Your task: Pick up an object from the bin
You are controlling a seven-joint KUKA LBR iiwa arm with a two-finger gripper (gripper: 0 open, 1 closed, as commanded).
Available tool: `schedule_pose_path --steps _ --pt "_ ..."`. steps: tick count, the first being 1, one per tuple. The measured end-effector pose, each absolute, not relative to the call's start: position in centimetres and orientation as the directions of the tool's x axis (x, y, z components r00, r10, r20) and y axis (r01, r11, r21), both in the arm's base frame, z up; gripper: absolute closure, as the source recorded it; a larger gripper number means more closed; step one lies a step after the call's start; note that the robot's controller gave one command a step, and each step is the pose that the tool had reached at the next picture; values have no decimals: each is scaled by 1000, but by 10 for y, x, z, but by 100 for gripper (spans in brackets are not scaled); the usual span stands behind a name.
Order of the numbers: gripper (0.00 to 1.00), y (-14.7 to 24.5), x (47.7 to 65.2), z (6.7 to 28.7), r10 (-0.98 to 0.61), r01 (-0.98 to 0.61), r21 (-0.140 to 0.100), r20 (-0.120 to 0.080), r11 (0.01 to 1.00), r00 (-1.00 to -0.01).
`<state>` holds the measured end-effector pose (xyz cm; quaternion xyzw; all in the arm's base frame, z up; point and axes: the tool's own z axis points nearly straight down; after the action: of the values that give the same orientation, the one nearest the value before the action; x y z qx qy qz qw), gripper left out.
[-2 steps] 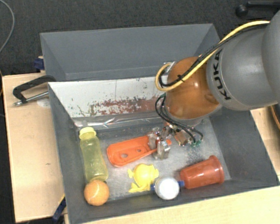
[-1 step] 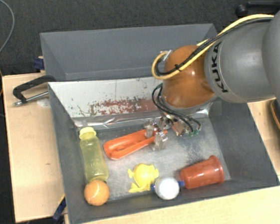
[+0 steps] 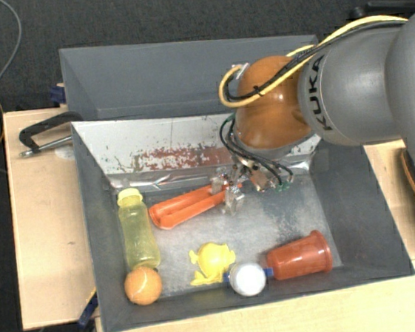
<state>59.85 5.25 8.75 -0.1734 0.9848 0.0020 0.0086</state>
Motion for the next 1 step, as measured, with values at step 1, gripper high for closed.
schedule_pose_path --steps 1 --pt "100 50 601 92 -335 -335 2 -19 942 -942"
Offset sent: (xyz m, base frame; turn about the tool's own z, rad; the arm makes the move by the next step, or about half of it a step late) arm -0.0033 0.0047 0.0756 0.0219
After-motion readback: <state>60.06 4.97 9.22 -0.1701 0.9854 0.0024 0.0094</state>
